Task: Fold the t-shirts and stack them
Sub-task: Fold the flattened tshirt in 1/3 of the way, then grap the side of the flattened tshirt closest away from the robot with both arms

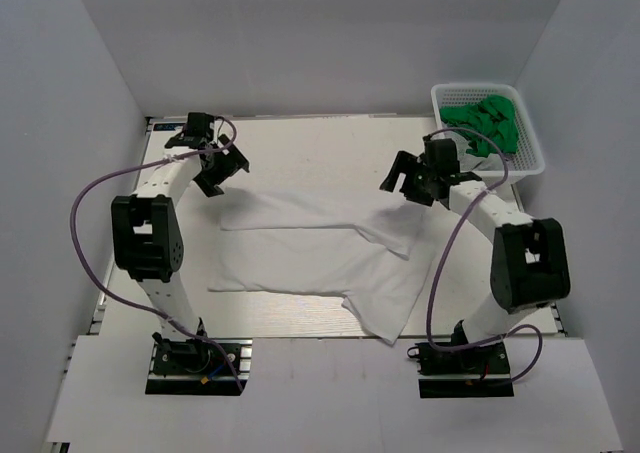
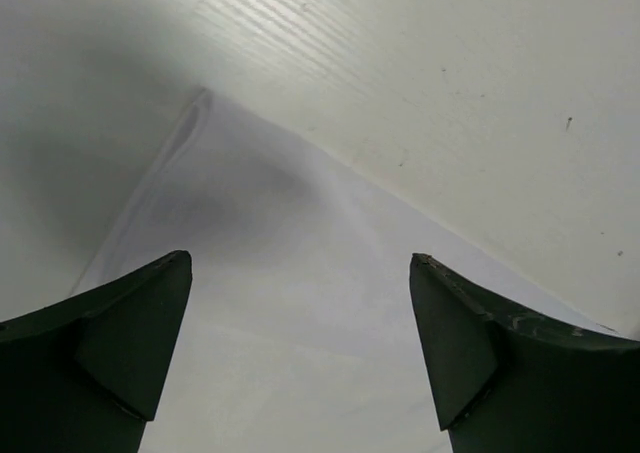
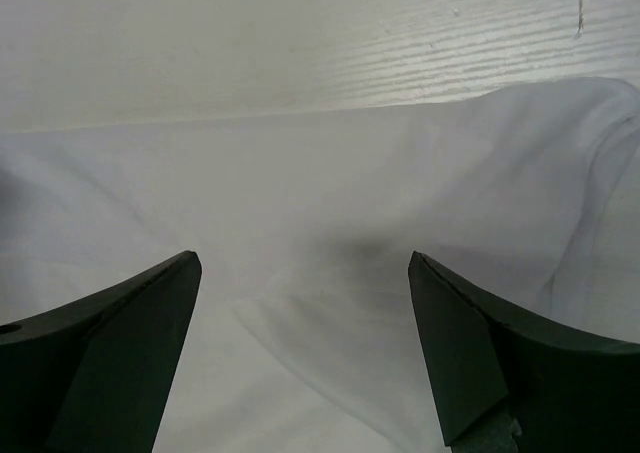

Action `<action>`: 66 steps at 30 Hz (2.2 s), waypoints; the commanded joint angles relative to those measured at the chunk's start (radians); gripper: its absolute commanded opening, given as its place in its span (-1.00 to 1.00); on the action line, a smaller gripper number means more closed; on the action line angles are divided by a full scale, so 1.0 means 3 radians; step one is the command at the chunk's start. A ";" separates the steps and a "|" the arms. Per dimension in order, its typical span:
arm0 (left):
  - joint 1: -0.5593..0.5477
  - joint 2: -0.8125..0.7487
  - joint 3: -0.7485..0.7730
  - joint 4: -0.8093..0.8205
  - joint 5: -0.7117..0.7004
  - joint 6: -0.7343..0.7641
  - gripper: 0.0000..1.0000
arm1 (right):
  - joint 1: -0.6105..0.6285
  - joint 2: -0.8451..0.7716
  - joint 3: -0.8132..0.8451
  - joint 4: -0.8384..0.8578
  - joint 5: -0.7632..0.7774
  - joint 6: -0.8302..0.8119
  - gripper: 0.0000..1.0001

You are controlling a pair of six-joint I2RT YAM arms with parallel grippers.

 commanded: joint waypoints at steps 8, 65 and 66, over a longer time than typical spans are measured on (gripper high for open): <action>-0.0044 0.0757 0.0107 0.0297 0.0336 -0.0005 1.00 | -0.0083 0.0754 0.0219 0.0149 0.0236 -0.0214 0.81; 0.0273 -0.0986 -0.2230 0.0282 -0.0483 -0.0548 0.81 | 0.0535 -0.1429 -0.1100 -0.1185 -0.0112 -0.0204 0.81; 0.0273 -0.0986 -0.2280 0.0312 -0.0396 -0.0548 0.72 | 0.0530 -0.1424 -0.1110 -0.1200 -0.0086 -0.0189 0.81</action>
